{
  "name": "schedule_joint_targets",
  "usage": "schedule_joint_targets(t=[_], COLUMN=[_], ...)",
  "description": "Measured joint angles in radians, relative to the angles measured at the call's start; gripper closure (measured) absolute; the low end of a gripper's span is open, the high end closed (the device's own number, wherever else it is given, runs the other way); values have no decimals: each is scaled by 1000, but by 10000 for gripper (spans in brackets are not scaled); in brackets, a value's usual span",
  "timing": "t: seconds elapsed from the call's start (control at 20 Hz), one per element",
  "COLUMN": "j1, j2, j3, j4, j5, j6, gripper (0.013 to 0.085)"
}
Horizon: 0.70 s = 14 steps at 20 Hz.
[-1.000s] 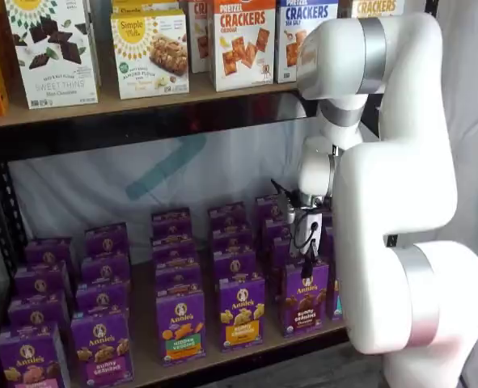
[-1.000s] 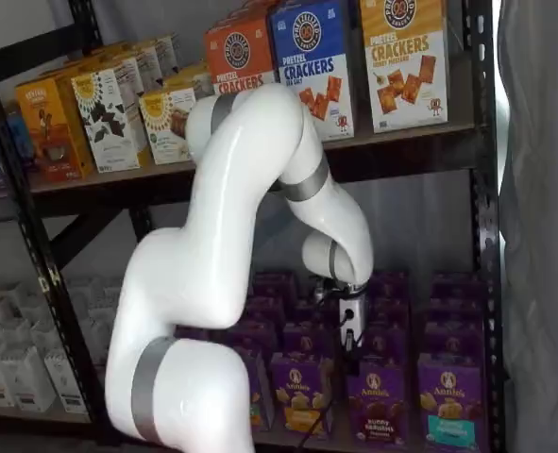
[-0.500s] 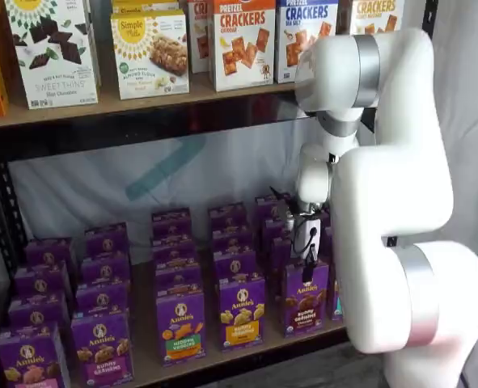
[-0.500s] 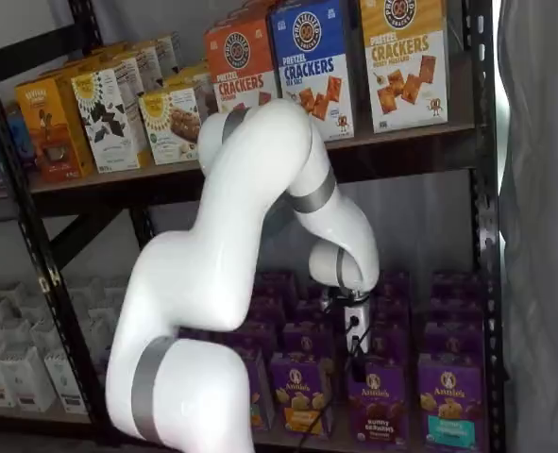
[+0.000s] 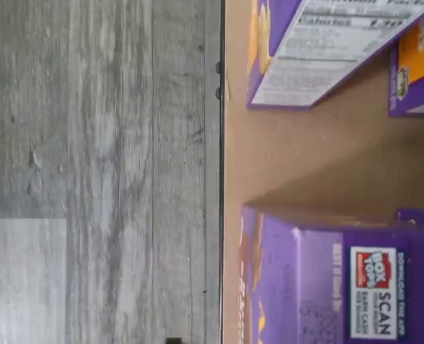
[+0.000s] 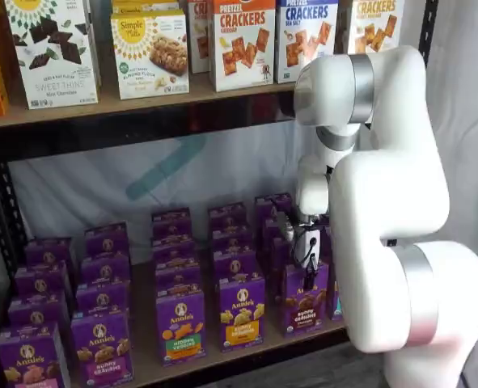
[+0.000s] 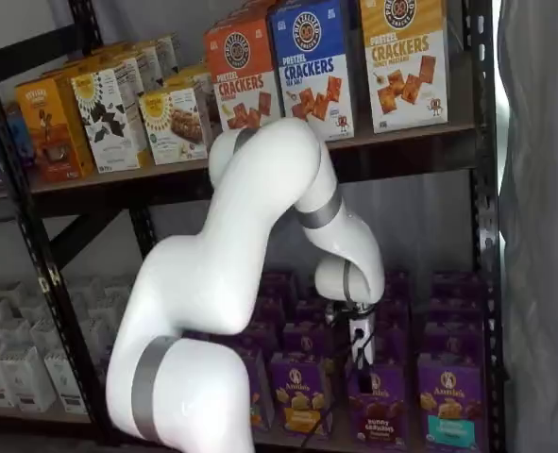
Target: Pick up the purple box with a brown patch in the center, on the bottom shelf, the fifth box from the left
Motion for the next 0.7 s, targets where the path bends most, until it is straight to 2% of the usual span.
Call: schedule_joint_targets(t=[0.25, 0.6, 0.7], j1=[0, 0, 0], j2=[37, 52, 53], j3=[-31, -41, -38], j4=[-32, -21, -17], j5=[4, 0, -4], j6=[29, 19, 14], gripper=[130, 130, 210])
